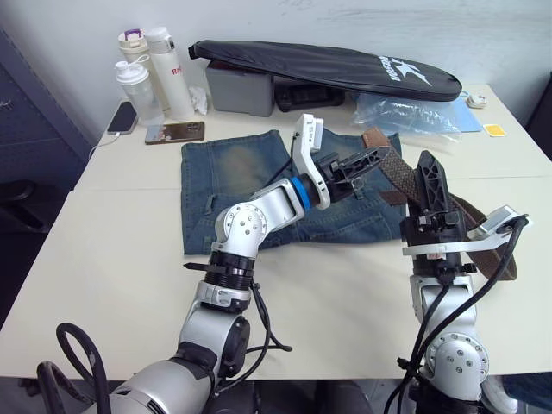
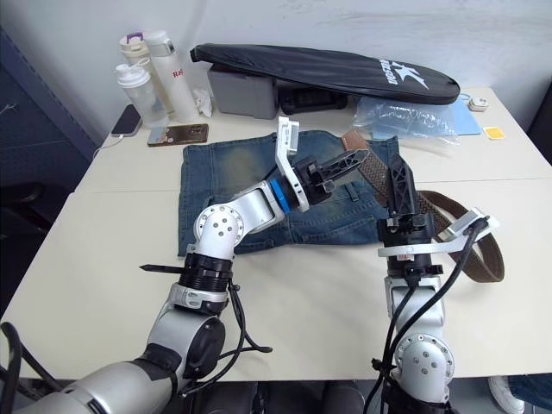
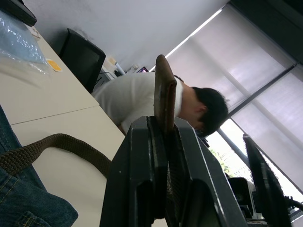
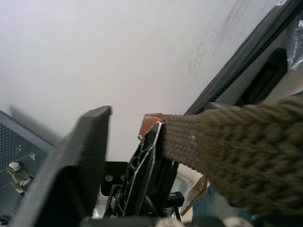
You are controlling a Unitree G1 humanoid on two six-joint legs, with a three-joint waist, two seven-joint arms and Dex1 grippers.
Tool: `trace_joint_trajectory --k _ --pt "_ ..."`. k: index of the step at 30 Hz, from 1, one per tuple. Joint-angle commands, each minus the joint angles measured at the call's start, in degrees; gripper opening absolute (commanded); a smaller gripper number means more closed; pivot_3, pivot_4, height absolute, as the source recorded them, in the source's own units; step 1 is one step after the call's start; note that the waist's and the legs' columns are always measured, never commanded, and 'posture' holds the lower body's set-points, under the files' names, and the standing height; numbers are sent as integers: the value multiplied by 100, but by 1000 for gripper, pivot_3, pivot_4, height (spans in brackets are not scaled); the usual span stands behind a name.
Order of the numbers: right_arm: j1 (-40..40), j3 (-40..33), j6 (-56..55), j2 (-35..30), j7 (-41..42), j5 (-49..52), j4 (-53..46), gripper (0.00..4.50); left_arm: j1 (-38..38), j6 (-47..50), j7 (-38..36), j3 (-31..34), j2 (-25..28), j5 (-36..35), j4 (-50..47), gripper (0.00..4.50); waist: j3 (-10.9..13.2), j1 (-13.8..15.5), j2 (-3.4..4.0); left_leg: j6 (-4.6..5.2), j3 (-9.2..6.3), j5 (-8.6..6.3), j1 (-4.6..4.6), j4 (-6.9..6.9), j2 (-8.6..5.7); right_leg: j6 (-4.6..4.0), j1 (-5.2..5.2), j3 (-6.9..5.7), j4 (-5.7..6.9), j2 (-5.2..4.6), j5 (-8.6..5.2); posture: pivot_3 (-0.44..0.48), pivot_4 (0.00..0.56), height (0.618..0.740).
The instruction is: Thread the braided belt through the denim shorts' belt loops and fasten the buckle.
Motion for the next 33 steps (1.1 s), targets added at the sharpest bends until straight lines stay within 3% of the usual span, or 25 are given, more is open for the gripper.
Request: trace_joint_trajectory --k 1,3,4,13,21,23,27,33 --pt "-41 172 136 2 42 30 -202 1173 38 13 58 -7 -416 -62 -114 0 0 0 0 0 0 0 0 0 0 0 0 0 0 0 0 0 150 740" --pt "-42 164 149 9 40 37 -199 263 44 24 61 -8 -418 -69 -117 0 0 -2 0 0 0 0 0 -1 1 0 -1 0 1 1 0 0 150 740" --pt "-43 159 155 12 40 35 -198 42 46 29 60 -9 -419 -71 -119 0 0 -3 0 0 0 0 0 -1 1 0 -1 0 0 1 0 0 150 740" --pt "-126 -110 153 -196 12 45 -179 42 -32 220 -249 -49 -144 -73 -111 0 0 -1 0 0 1 0 0 -1 0 0 -1 0 0 1 0 0 150 740" --pt "86 -1123 579 -1599 -135 987 -472 0 -21 294 -1510 -433 1082 425 -417 3624 -1 -2 2 0 4 0 1 -8 1 0 -5 3 -2 3 0 0 150 740" --pt "269 -1469 739 -2060 -95 1296 -489 0 44 -5 -2062 -818 1507 826 -597 4431 0 0 0 0 6 0 1 -13 1 -1 -6 3 -3 3 0 0 150 740" --pt "696 -2180 1218 -3122 133 1849 -360 0 178 -1466 -2706 -1801 2150 2291 -582 4431 -1 29 2 0 15 0 1 -18 -1 -2 -5 7 -15 2 1 0 150 740" --pt "840 -2561 1734 -4032 229 2011 81 0 217 -3214 -3275 -2876 2227 3876 255 4431 2 141 -3 10 24 -5 0 -5 0 -4 -5 19 -43 3 2 0 150 740"
